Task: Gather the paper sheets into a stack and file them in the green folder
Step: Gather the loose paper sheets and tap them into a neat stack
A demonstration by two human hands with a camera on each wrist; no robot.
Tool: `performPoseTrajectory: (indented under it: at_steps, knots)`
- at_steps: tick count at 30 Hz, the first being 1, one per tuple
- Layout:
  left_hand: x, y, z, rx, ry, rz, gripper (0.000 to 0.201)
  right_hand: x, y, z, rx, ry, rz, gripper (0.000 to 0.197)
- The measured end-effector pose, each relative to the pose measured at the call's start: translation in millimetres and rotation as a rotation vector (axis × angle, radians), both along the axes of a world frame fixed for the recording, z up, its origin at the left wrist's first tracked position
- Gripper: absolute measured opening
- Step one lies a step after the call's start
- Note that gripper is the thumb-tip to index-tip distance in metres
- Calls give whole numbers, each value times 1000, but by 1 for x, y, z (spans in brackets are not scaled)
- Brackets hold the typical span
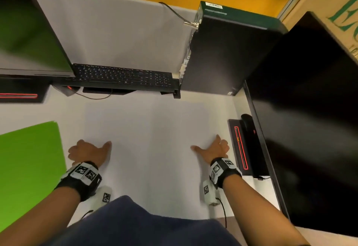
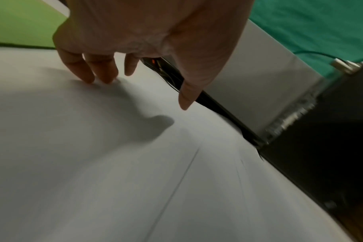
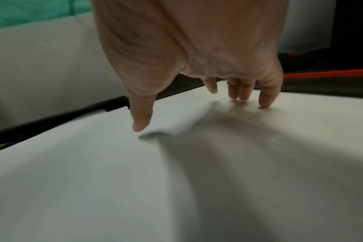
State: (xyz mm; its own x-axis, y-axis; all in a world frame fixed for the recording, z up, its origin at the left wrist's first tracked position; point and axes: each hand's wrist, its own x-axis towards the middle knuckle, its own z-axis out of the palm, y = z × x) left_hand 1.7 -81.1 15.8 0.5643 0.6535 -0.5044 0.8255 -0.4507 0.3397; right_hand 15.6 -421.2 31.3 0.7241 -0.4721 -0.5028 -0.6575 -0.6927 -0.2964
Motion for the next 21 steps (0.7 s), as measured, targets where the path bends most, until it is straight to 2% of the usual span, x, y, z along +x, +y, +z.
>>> performPoseTrajectory:
  at_steps: [4, 9, 12, 15, 16, 19, 21]
  knots:
    - [9, 4, -2, -78, 115, 50, 103, 11, 4, -10, -28, 31, -59, 114]
    - [8, -5, -8, -43, 93, 124, 102, 10, 9, -17, -40, 68, -51, 105]
    - [7, -9, -14, -54, 1, 130, 101, 11, 7, -18, -33, 89, -62, 110]
    - [7, -5, -17, -222, -144, 196, 97, 19, 5, -15, 109, 27, -176, 112]
    - [7, -2, -17, -226, -164, 199, 97, 22, 2, -15, 146, 26, -200, 110]
    - [6, 6, -13, -115, -18, 144, 102, 25, 1, -10, 196, 73, -219, 97]
    - [4, 8, -11, -121, 37, 125, 100, 23, 4, -9, 202, 84, -232, 87]
